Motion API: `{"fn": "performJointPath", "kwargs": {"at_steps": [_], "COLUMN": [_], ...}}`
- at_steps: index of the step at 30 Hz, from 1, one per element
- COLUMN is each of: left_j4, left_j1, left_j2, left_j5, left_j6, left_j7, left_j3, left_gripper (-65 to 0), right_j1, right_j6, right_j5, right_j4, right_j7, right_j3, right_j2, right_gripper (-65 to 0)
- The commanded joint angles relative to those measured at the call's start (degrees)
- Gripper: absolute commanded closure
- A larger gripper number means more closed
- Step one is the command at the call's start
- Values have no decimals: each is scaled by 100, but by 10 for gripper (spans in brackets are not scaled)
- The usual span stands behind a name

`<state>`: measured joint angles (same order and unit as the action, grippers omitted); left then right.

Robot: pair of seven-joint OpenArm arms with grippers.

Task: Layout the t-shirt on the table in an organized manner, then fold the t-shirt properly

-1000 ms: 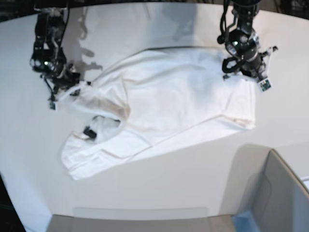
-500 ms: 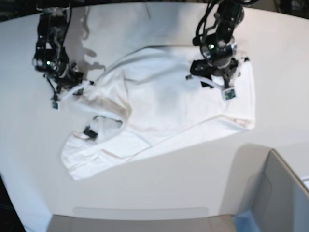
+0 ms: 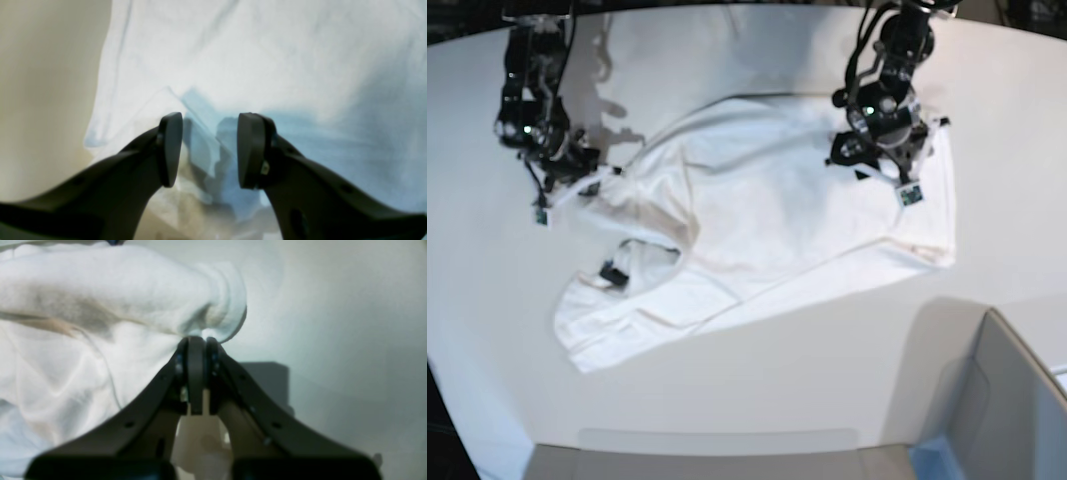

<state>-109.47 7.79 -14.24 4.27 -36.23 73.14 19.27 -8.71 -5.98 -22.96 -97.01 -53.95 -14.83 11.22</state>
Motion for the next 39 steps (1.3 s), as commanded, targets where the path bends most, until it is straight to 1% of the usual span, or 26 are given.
{"fn": "performJointPath", "kwargs": {"at_steps": [1, 5, 9, 12, 14, 16, 18, 19, 22, 26, 29, 31, 35, 36, 39], "left_j4": [-90, 50, 710, 780, 780, 780, 780, 780, 745, 112, -416, -574, -618, -618, -618], "left_j1": [-45, -45, -45, -36, -36, -36, -36, -36, -36, -10, -10, -1, -1, -1, 8], "left_j2": [-31, -31, -57, -57, -57, -57, -31, -13, -13, -13, -13, -13, -13, -13, -13], "left_j5": [69, 69, 69, 69, 69, 69, 69, 69, 69, 69, 69, 69, 69, 69, 69], "left_j6": [-56, -56, -56, -56, -56, -56, -65, -65, -65, -65, -65, -65, -65, -65, -56], "left_j7": [92, 110, 75, -110, -128, -128, -128, -119, -57, -57, -13, -5, -57, -66, -13], "left_j3": [-32, -322, -331, -340, -340, -340, -445, -551, -683, -709, -859, -876, -903, -903, -903], "left_gripper": [-286, -286, -285, -284, -281, -233, -129, -96, -92, -92, -69, -61, -60, -60, -60], "right_j1": [75, 75, 49, 49, 40, 40, 40, 40, 40, 40, 49, 49, 84, 93, 93], "right_j6": [22, 22, 22, 22, 22, 22, 22, 22, 22, 22, 22, 22, 22, 22, 22], "right_j5": [-12, -12, -12, -12, -12, -12, -12, -12, -12, -12, -12, -12, -38, -38, -47], "right_j4": [-70, -70, -70, -70, -70, -70, -70, -70, -70, -70, -105, -123, -141, -202, -466], "right_j7": [90, 90, 90, 90, 81, 81, 81, 81, 81, 81, 81, 81, 90, 90, 90], "right_j3": [-16, -16, -16, -16, -16, -16, -16, -25, -25, -42, -51, -60, -69, -69, -69], "right_j2": [51, 51, 69, 78, 78, 78, 78, 78, 78, 78, 78, 78, 104, 157, 174], "right_gripper": [0, 0, 0, 0, 0, 0, 0, 0, 0, 0, 0, 0, 0, 0, 0]}}
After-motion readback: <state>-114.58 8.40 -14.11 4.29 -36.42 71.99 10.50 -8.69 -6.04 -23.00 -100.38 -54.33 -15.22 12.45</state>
